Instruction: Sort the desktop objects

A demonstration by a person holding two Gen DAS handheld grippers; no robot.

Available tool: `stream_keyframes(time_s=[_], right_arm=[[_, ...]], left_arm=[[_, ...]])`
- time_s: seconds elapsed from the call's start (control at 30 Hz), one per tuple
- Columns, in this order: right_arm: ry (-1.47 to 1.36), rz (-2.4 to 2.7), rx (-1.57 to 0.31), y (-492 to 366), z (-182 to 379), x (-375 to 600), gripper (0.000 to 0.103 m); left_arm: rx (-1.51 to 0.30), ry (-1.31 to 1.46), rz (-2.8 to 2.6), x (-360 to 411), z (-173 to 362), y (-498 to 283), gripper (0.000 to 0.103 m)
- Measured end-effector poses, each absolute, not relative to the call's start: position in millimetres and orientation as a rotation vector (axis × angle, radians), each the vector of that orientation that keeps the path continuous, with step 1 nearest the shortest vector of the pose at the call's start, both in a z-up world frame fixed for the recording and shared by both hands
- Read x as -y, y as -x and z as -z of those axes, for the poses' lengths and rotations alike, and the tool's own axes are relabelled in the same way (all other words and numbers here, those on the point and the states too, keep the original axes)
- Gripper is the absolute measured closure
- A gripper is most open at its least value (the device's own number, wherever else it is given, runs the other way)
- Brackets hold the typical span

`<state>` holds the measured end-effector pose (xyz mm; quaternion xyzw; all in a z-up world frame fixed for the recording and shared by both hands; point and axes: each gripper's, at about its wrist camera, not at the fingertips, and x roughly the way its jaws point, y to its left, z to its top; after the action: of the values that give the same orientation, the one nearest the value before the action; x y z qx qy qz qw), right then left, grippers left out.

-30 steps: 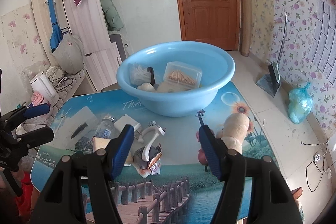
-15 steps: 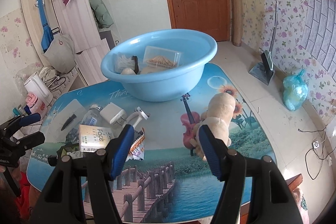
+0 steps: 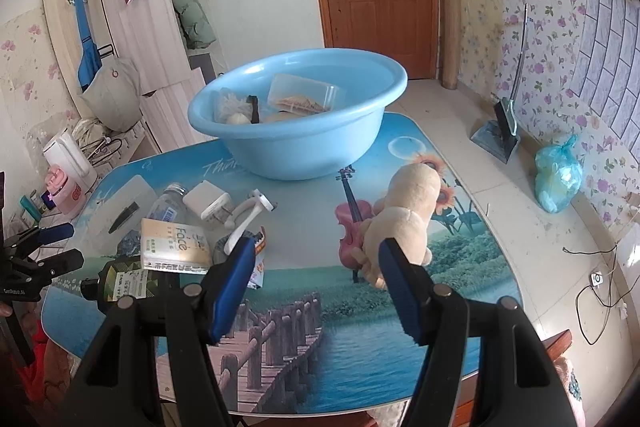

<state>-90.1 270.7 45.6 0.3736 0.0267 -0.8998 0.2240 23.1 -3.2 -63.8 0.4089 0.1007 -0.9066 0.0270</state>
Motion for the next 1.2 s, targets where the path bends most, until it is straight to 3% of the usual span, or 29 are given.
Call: stream_keyframes(time_s=[1.2], right_arm=[[-1.014,2.53,-0.107,89.2,-47.2,-273.0,0.039]], left_arm=[[-0.317,-1.253,2.735,27.6,75.0,-20.4,0.006]])
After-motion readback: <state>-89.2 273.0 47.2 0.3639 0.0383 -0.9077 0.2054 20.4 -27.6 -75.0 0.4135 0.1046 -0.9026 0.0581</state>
